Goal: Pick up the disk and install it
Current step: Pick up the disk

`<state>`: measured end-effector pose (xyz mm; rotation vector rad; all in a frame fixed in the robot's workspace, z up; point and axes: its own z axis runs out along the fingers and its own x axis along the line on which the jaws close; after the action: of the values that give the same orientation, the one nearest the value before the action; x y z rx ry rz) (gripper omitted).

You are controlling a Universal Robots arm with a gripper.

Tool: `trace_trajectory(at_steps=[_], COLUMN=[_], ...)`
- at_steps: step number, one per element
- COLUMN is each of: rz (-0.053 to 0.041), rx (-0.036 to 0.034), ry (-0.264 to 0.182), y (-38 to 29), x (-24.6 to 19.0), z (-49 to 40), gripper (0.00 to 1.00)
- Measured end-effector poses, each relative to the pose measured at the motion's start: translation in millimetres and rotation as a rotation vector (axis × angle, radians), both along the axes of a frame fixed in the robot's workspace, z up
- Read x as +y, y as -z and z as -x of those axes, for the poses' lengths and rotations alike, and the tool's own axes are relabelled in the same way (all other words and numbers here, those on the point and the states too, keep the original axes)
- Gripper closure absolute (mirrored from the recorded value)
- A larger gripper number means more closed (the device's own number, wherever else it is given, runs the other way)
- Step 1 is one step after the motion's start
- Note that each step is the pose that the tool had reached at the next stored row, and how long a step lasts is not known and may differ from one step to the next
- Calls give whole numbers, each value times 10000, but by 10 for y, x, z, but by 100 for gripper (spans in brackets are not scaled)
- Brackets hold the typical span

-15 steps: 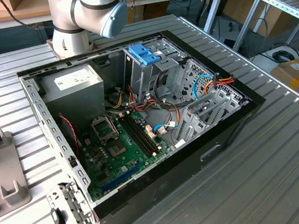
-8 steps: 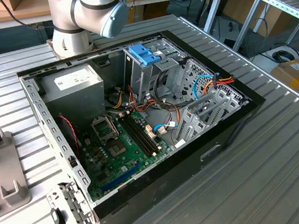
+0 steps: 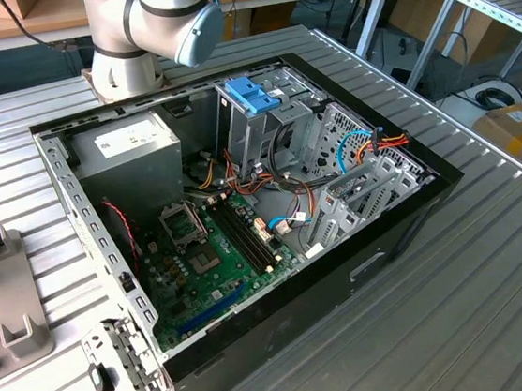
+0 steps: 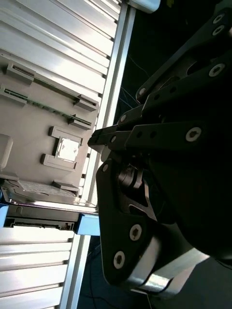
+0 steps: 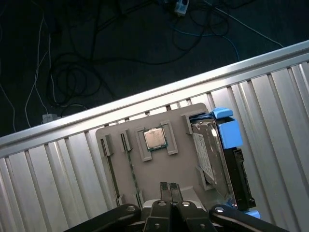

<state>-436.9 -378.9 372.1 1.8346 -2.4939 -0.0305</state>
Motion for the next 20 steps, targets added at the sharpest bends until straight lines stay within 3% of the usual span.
trace_trajectory(at_steps=[20], rz=[-4], rx=[0], ry=[-1369], y=[0], x=[6], z=[-7], gripper=[90])
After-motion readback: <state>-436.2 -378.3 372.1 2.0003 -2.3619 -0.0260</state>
